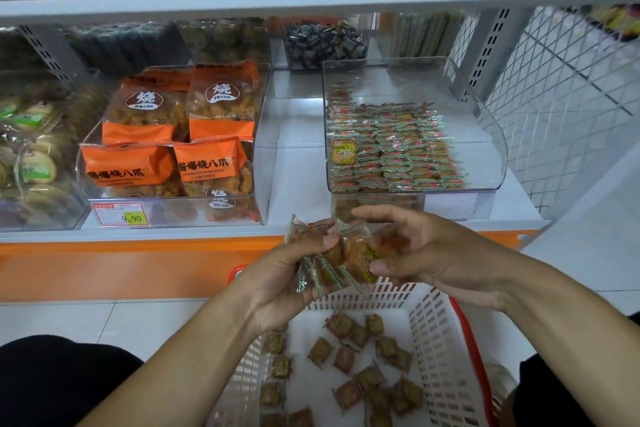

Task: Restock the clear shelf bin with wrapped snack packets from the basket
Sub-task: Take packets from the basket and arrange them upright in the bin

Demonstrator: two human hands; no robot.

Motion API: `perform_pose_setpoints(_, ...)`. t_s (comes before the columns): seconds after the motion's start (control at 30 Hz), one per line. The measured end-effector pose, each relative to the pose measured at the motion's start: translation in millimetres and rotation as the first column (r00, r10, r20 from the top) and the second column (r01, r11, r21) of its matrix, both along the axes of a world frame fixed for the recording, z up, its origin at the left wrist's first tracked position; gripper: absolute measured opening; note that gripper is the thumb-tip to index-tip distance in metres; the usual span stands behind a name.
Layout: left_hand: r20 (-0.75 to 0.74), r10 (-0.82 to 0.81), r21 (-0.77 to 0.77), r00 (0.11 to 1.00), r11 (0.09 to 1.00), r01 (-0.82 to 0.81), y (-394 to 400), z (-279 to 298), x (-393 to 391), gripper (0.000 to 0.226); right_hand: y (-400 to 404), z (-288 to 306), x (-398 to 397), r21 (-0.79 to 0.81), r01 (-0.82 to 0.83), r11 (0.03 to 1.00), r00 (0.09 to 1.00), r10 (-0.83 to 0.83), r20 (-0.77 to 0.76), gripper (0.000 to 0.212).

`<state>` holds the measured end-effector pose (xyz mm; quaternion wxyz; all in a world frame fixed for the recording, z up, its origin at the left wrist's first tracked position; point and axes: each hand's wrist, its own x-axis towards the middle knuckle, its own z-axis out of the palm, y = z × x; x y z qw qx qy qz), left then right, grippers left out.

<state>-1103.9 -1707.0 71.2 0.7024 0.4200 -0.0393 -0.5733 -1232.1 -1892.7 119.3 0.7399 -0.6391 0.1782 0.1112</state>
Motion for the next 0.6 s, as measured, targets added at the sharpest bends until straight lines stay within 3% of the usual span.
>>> perform_pose_setpoints(0.07, -0.024, 0.037, 0.006, 0.999, 0.999, -0.037, -0.6, 0.7, -0.8, 0.074, 0.4, 1.1, -1.1, -0.09, -0.035, 0.995, 0.999, 0.036, 0.012, 0.06)
perform_pose_setpoints(0.17, -0.098, 0.144, -0.023, 0.985, 0.989, -0.147, -1.9, 3.4, 0.1, 0.058, -3.8, 0.6, -1.0, -0.119, 0.054, 0.991, 0.996, -0.045, 0.077, 0.055)
perform_pose_setpoints(0.27, -0.142, 0.19, -0.115, 0.971, 0.972, -0.207, -2.2, 6.2, 4.5, 0.064, -12.9, 2.5, -1.6, -0.017, 0.099, 0.995, 0.989, -0.096, 0.113, 0.059)
perform_pose_setpoints(0.43, -0.177, 0.109, -0.237, 0.978, 0.96, -0.15, -1.5, 7.7, 5.7, 0.058, -10.2, 7.9, -4.1, 0.109, -0.043, 0.993, 0.988, 0.025, 0.155, 0.045)
perform_pose_setpoints(0.6, -0.025, 0.071, -0.209, 0.997, 0.975, -0.074, -0.2, 3.4, 3.8, 0.065, -6.0, 3.7, -3.2, 0.2, -0.037, 0.979, 0.994, 0.016, 0.105, 0.047)
